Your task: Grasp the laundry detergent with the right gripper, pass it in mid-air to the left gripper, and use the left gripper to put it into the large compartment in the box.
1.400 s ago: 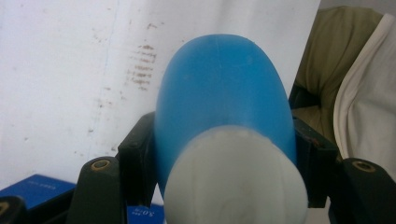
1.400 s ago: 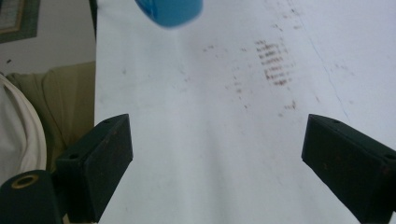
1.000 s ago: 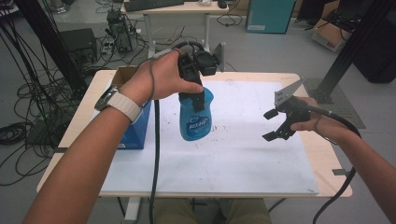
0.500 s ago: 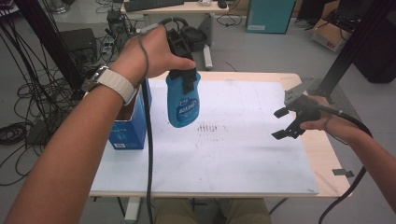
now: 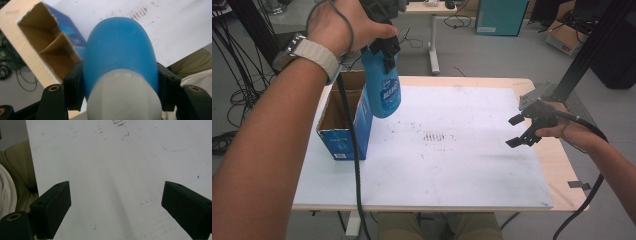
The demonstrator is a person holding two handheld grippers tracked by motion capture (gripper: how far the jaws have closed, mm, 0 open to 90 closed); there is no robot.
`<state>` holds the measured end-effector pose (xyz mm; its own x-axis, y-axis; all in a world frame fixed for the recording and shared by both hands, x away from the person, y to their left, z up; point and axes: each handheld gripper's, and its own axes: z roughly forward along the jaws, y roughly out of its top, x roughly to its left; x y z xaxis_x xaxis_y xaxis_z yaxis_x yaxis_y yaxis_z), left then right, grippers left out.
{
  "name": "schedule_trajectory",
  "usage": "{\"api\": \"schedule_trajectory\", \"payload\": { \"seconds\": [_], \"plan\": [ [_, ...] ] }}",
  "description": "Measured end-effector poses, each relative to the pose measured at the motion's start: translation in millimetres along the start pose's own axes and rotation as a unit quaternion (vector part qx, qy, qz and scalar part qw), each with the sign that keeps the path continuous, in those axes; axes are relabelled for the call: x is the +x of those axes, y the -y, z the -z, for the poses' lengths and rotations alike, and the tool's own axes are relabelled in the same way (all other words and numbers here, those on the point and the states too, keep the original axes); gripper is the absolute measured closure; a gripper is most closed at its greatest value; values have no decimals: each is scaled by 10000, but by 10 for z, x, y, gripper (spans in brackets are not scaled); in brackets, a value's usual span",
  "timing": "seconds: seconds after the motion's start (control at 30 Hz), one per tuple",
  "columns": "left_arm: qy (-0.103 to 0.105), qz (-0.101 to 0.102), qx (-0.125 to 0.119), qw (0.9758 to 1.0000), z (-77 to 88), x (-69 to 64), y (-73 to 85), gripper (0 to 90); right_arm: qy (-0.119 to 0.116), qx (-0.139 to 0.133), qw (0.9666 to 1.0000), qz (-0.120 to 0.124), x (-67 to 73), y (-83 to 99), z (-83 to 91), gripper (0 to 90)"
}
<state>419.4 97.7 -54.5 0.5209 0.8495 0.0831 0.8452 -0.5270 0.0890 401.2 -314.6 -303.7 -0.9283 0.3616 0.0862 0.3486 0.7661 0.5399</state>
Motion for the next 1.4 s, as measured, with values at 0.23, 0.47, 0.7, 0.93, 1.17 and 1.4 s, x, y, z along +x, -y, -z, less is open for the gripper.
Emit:
{"api": "schedule_trajectory", "payload": {
  "seconds": [0.23, 0.47, 0.7, 0.93, 1.17, 1.4],
  "plan": [
    [-55, 670, 112, 9977, 74, 285, 76, 374, 3, 87, 9999, 56, -33, -3, -52, 88],
    [-32, 1252, 239, 9918, 73, 547, 153, 374, -19, 137, 9999, 82, -60, -12, -115, 88],
    [-115, 1715, 273, 9847, 42, 778, 218, 374, -33, 155, 9999, 35, -77, -31, -154, 88],
    [-172, 2048, 249, 9783, -43, 927, 253, 375, -67, 165, 9998, 39, -100, -25, -211, 89],
    [-196, 2230, 252, 9743, -168, 1026, 271, 375, -50, 155, 9999, 33, -113, -34, -232, 85],
    [-162, 2335, 220, 9720, -343, 1120, 276, 375, -56, 182, 9998, 36, -108, -40, -262, 80]
  ]
}}
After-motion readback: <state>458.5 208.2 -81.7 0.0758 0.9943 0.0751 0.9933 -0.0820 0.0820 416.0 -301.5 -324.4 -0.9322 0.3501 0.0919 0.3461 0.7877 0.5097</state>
